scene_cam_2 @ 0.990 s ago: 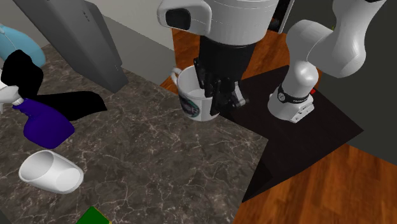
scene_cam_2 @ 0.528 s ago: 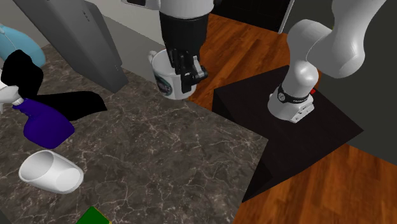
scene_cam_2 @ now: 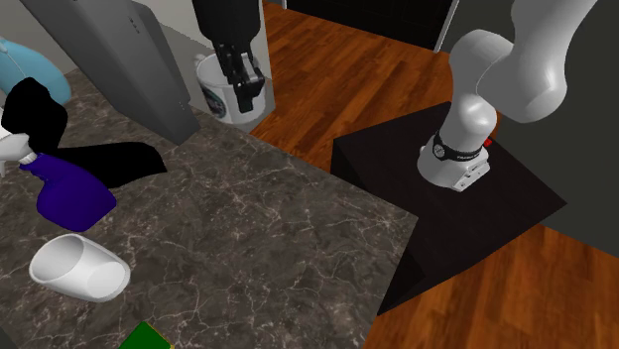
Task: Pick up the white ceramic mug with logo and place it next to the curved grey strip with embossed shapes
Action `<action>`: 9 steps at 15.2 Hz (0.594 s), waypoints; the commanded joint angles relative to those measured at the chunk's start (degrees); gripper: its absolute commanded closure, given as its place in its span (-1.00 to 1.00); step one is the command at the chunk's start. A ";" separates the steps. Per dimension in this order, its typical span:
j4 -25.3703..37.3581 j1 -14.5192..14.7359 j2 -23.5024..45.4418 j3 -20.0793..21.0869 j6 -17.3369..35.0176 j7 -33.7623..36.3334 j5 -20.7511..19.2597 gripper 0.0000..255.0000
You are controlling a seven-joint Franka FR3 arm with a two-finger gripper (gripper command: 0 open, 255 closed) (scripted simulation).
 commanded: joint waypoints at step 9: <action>16.12 -5.92 13.04 -5.99 -2.77 -12.34 1.85 1.00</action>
